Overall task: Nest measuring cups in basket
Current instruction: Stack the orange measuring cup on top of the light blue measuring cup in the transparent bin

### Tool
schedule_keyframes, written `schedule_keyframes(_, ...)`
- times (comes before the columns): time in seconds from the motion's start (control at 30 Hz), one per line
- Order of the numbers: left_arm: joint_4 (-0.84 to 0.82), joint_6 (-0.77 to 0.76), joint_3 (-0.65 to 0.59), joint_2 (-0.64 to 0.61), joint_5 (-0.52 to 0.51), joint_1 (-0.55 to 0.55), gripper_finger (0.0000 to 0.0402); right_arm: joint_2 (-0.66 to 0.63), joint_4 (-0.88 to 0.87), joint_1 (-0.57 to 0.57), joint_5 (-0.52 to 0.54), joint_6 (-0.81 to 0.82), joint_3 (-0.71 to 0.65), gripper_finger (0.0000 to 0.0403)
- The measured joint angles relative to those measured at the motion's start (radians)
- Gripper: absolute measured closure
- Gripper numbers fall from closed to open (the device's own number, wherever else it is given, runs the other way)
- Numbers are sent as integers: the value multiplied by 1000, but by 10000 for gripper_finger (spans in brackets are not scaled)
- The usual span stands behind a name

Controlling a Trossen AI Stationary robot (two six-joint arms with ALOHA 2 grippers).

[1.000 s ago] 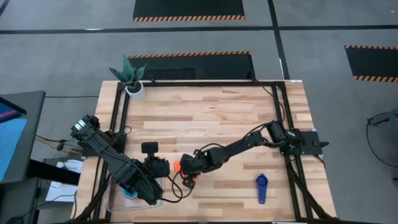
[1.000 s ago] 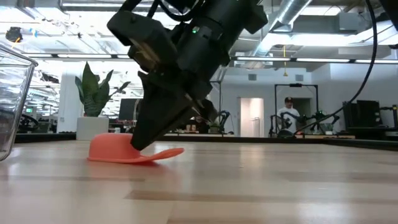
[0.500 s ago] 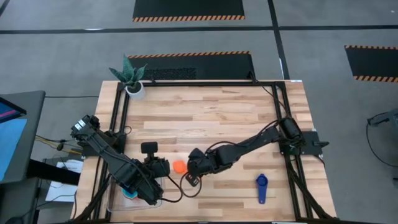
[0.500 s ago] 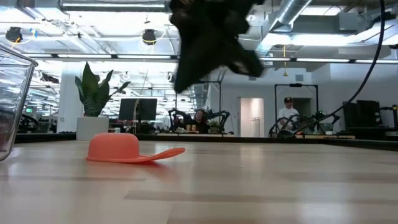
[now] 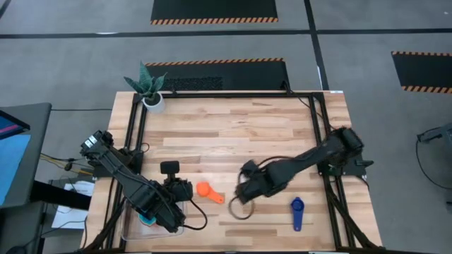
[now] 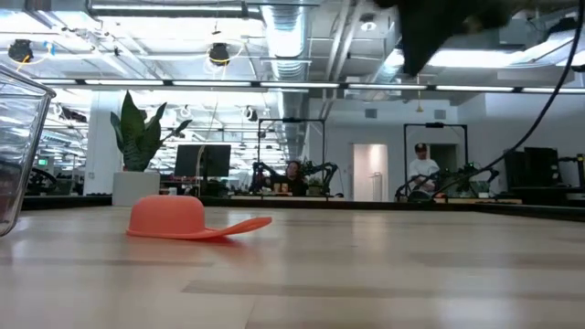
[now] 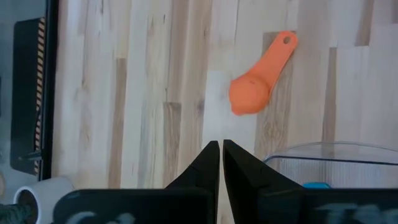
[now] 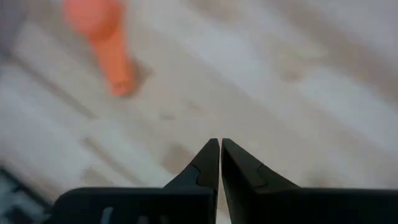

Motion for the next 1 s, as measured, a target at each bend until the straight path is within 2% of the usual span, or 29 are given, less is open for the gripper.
schedule_keyframes(0.13,1,1,0,0,-18,0,391,-137,-212,63,191,119,-1,360)
schedule_keyframes(0.27,1,-11,0,0,-41,0,391,-238,-437,157,433,355,-13,360)
schedule_keyframes(0.37,5,2,0,0,-51,0,391,-331,-378,199,556,444,-132,360)
schedule_keyframes(0.47,16,31,0,0,-71,1,391,-418,-297,196,553,507,-312,360)
schedule_keyframes(0.57,16,35,0,0,-81,8,391,-498,-109,157,504,530,-525,360)
schedule_keyframes(0.67,16,36,0,0,-84,21,391,-616,139,90,414,456,-728,360)
schedule_keyframes(0.83,16,51,0,0,-84,59,391,-779,728,-66,336,228,-1041,360)
schedule_keyframes(0.93,17,51,0,0,-84,85,391,-805,1160,-183,139,81,-1222,360)
schedule_keyframes(1.0,17,51,0,0,-83,101,391,-775,1395,-245,3,58,-1322,360)
